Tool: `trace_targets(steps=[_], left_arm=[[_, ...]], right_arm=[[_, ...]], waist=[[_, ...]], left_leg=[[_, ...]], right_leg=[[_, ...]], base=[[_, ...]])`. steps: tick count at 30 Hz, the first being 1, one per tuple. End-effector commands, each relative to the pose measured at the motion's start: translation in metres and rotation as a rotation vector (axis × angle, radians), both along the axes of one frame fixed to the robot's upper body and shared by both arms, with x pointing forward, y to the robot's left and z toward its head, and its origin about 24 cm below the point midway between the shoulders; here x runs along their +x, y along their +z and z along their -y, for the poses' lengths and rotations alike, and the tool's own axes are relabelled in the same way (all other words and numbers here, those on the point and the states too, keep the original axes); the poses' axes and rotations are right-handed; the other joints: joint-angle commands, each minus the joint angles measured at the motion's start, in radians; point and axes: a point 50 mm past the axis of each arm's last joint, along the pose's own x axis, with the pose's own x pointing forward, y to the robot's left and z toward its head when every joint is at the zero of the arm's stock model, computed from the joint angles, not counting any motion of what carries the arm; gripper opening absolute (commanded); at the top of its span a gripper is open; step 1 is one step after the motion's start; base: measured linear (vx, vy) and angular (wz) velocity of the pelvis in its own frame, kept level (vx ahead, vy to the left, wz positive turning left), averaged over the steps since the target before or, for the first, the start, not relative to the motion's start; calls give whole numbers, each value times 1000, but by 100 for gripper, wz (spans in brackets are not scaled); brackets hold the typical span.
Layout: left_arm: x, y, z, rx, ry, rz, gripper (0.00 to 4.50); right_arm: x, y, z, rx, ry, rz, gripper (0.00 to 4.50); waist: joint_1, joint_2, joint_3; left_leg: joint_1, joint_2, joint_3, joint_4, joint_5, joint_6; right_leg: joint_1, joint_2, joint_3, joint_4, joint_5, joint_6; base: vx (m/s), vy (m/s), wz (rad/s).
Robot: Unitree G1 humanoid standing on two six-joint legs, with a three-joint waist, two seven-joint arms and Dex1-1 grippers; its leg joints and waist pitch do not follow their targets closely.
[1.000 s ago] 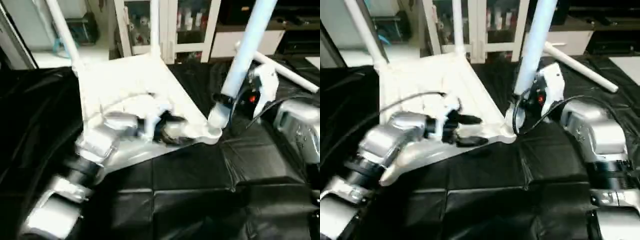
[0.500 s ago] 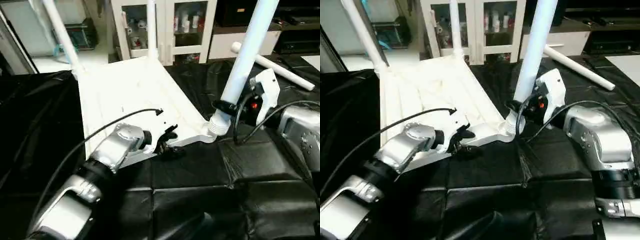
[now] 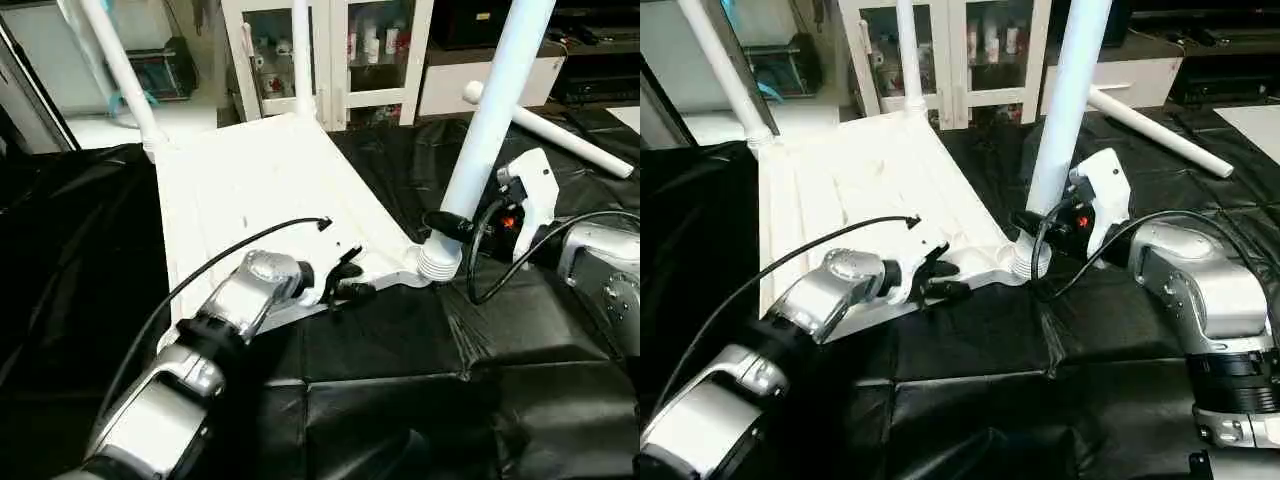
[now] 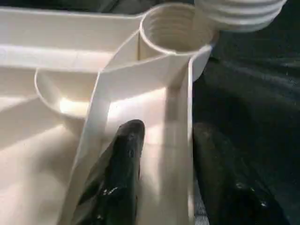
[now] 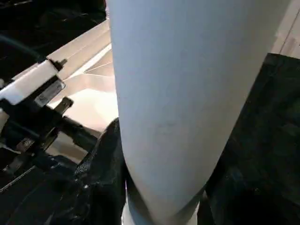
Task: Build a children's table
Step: Insert table leg to table base
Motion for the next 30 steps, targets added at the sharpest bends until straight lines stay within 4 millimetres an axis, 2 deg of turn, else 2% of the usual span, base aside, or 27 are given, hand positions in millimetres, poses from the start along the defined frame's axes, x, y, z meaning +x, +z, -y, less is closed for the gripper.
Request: trace_targets(steps=[1,2,3,6,7,8,11,12,14,15,16,17,18,19,20,21,22,23,26,27,28,29,30], left_arm=[[4,2,-2,15,10,19,143],[4,1,-2,16,10,19,131],[2,-1,-3,30,-1,19,119],[-1,-6,-4,52,-26,15,100],[-3,-8,-6,66,-41,11,86],[-6,-12,-8,87,-70,-2,69],[-10,-15,-11,108,-99,-14,58],[-11,-16,-13,119,-113,-21,35],[-16,-18,-22,148,-147,-36,25],[-16,-18,-22,148,-147,-36,25],[-17,-18,-25,155,-152,-38,13],[-18,-17,-30,162,-152,-37,5],[-19,-17,-37,167,-146,-37,2],[-19,-17,-39,169,-144,-37,2],[-20,-17,-43,171,-142,-37,0],[-21,-16,-47,169,-137,-39,0],[-25,-16,-58,163,-120,-46,0],[-28,-16,-64,159,-110,-53,0],[-32,-15,-70,162,-104,-59,0],[-36,-13,-75,168,-96,-58,0],[-36,-13,-75,168,-95,-58,0],[-46,-3,-83,160,-58,-51,0],[-51,-1,-83,150,-47,-51,0]], right_arm=[[-2,6,-4,3,26,24,182],[-3,6,-5,3,27,24,182],[-3,5,-6,2,31,23,182],[-3,3,-8,0,38,21,182],[-3,3,-9,0,41,20,182],[-3,3,-10,-1,45,19,182],[-3,3,-10,-3,49,18,182],[-3,3,-10,-3,50,18,182],[0,5,-10,-7,57,22,182],[0,5,-10,-7,57,22,182],[0,6,-10,-8,59,23,182],[2,6,-10,-8,60,25,182],[2,6,-10,-5,62,26,182],[3,6,-10,-3,63,26,182],[3,6,-11,-2,64,27,182],[3,6,-11,1,67,26,182],[3,5,-12,9,78,22,182],[3,5,-13,15,84,21,182],[2,5,-14,23,93,21,182],[1,7,-15,25,105,34,182],[1,7,-15,27,106,35,182],[-6,14,-21,69,161,44,182],[-9,14,-24,87,185,33,182]], waist=[[-2,-22,-77],[-2,-22,-76],[-2,-26,-76],[-3,-24,-74],[-3,-26,-73],[-4,-33,-72],[-4,-26,-71],[-5,-37,-70],[-3,-40,-70],[-4,-35,-69],[-5,-39,-68],[-2,-39,-68],[-1,-36,-68],[0,-39,-66],[-3,-35,-66],[-4,-35,-65],[-5,-46,-65],[-9,-41,-63],[-17,-38,-63],[-18,-43,-63],[-18,-42,-65],[-24,-49,-66],[-28,-50,-67]], left_leg=[[20,40,-28,-73,-248,56],[20,40,-28,-74,-256,55],[20,40,-28,-74,-258,54],[22,42,-30,-76,-273,47],[21,41,-29,-77,-276,46],[21,42,-29,-78,-282,45],[24,44,-30,-80,-293,37],[22,44,-30,-81,-292,38],[19,45,-31,-82,-288,38],[19,46,-32,-83,-285,37],[19,45,-31,-82,-286,38],[26,46,-29,-81,-292,33],[25,47,-31,-82,-290,30],[22,48,-33,-85,-294,27],[23,49,-33,-86,-305,21],[25,48,-32,-87,-312,19],[23,49,-34,-88,-320,14],[18,48,-36,-91,-324,12],[20,49,-36,-92,-328,5],[21,47,-34,-91,-331,5],[22,50,-36,-91,-328,2],[10,51,-38,-93,-290,13],[10,51,-37,-92,-262,24]], right_leg=[[48,-33,24,-82,-300,-209],[47,-32,23,-84,-315,-204],[47,-33,24,-85,-324,-201],[44,-34,24,-86,-354,-192],[44,-34,24,-87,-358,-190],[43,-34,24,-89,-370,-187],[40,-36,26,-89,-386,-183],[40,-35,26,-90,-389,-181],[41,-38,27,-86,-401,-178],[40,-39,27,-86,-409,-175],[38,-38,27,-88,-418,-171],[33,-38,29,-90,-426,-171],[35,-39,29,-86,-421,-174],[36,-41,29,-84,-428,-172],[33,-40,28,-85,-439,-166],[31,-38,29,-88,-444,-163],[32,-40,29,-84,-444,-164],[34,-41,28,-83,-460,-157],[31,-38,30,-82,-437,-159],[29,-37,30,-84,-436,-160],[32,-40,32,-78,-419,-166],[41,-41,32,-70,-367,-179],[42,-41,32,-66,-329,-190]], base=[[0,0,0],[0,0,0],[0,0,0],[0,0,0],[0,0,0],[0,0,0],[0,0,0],[0,0,0],[0,0,0],[0,0,0],[0,0,0],[0,0,0],[0,0,0],[0,0,0],[0,0,0],[0,0,0],[0,0,0],[0,0,0],[0,0,0],[0,0,0],[0,0,0],[0,0,0],[0,0,0]])
